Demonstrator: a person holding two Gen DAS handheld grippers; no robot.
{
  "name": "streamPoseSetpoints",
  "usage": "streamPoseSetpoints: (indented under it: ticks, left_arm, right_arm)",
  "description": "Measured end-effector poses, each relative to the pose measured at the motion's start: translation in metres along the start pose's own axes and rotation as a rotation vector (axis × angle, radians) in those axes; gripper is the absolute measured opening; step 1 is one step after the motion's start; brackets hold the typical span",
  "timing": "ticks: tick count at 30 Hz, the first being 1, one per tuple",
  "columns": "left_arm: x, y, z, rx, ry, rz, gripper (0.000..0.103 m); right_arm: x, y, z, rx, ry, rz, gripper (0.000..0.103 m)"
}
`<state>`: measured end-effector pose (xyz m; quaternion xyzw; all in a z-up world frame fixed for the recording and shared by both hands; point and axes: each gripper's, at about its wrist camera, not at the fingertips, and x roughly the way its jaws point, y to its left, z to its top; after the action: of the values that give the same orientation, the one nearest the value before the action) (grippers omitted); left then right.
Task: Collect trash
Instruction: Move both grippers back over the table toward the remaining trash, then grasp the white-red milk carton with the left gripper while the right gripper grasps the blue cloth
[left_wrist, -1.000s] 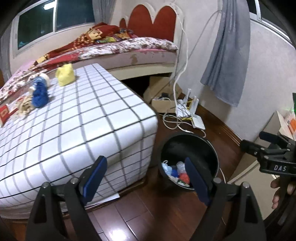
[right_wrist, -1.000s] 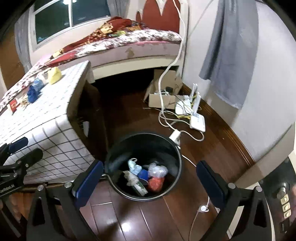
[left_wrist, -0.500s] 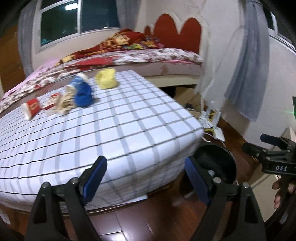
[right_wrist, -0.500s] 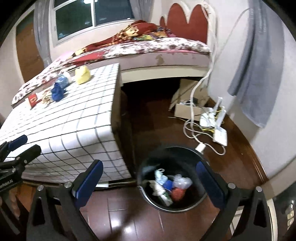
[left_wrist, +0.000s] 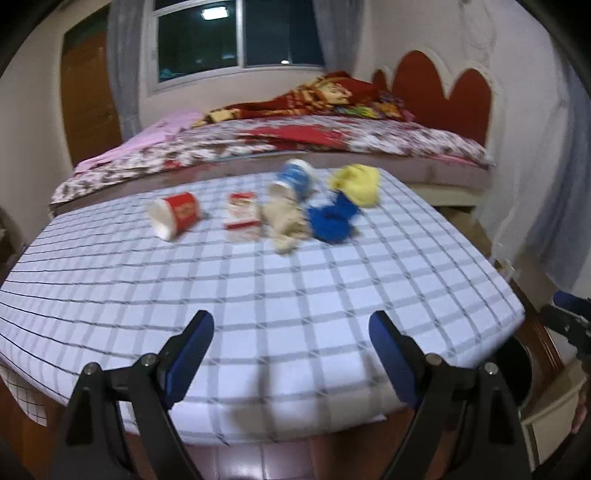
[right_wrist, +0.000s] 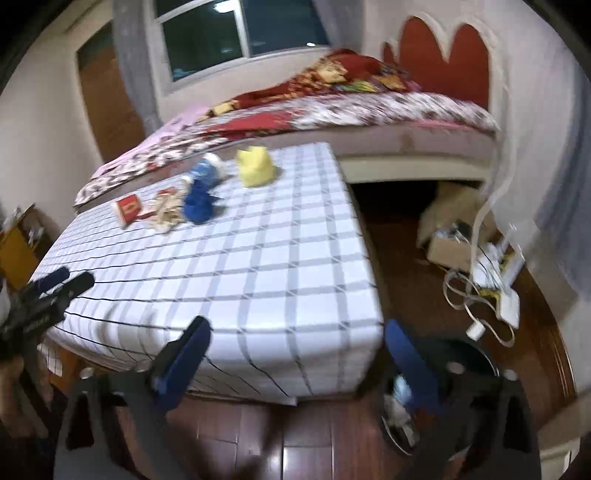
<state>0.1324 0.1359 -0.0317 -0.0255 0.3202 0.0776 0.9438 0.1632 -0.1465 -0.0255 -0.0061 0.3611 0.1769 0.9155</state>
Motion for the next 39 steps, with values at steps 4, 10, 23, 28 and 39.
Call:
streamPoseSetpoints:
  ticks: [4, 10, 23, 28, 39]
  left_arm:
    - [0.018, 0.029, 0.013, -0.044, 0.003, 0.028, 0.087]
    - [0.062, 0.048, 0.034, -0.032, 0.026, 0.055, 0.083]
    - [0.158, 0.049, 0.069, -0.061, 0.116, 0.016, 0.070]
    - [0.181, 0.049, 0.074, -0.072, 0.140, 0.015, 0.070]
    - [0.205, 0.057, 0.083, -0.091, 0.180, -0.038, 0.054]
  right_arm:
    - [0.029, 0.042, 0.025, -0.078, 0.005, 0.053, 0.079]
    - [0.089, 0.093, 0.066, -0.143, 0.020, 0.100, 0.064]
    - [0.215, 0.115, 0.117, -0.180, 0.121, 0.141, 0.054]
    - [0.240, 0.120, 0.125, -0.194, 0.141, 0.169, 0.054]
    - [0.261, 0.126, 0.136, -0.204, 0.132, 0.189, 0.043]
